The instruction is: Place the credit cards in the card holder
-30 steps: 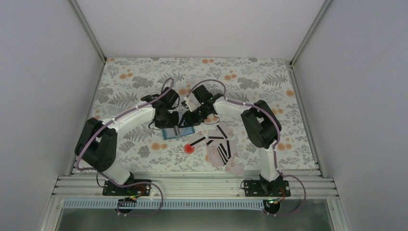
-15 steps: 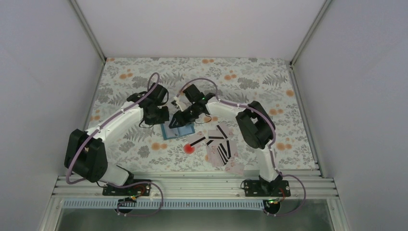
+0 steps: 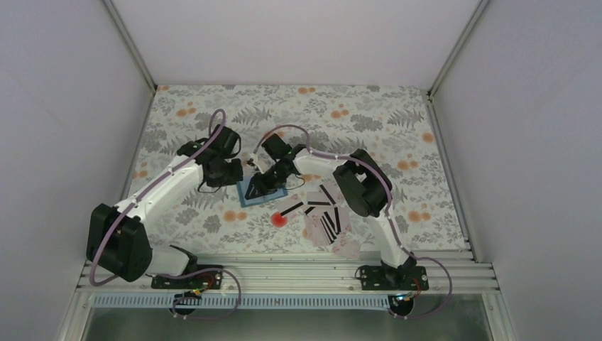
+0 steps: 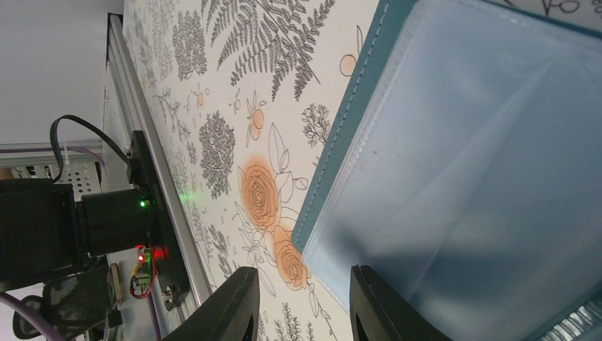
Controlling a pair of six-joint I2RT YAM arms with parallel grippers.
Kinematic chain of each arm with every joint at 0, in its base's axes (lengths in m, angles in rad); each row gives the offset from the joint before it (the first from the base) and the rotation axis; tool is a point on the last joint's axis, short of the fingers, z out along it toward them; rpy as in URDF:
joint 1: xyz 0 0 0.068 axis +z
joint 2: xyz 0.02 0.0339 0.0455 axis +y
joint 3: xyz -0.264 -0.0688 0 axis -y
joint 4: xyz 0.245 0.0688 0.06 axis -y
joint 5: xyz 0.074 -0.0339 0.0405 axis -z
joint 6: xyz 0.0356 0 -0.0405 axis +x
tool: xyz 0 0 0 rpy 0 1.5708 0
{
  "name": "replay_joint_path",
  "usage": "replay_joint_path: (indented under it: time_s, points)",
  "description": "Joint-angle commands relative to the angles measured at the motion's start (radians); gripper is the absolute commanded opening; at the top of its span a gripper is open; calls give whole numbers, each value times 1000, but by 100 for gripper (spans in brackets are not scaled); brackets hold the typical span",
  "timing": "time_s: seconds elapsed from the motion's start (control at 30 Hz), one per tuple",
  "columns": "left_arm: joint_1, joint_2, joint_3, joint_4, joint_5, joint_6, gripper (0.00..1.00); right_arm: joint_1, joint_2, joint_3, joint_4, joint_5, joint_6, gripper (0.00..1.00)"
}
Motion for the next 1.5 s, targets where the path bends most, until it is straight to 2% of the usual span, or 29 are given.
replay_joint_path:
  time_s: [0.0, 0.2, 0.37, 0.77, 1.27, 1.47]
  points:
    - [4, -38, -15, -12, 2, 1, 3, 7, 10, 44, -5, 1, -4, 33]
    - [4, -48, -18, -12, 1, -3, 3, 2, -60, 67, -70, 58, -40, 34]
    - [4, -45, -12, -8, -2, -8, 3, -26, -180, 42, -144, 149, -98, 34]
    - [-4, 14, -54, 108, 93, 2, 3, -228, -553, -243, -217, 358, -192, 35]
    - [-157, 161, 82, 217, 151, 20, 4, -290, -865, -513, -213, 575, -101, 41]
    - [-229, 172, 90, 275, 168, 49, 17, -293, -922, -593, -219, 629, -7, 53]
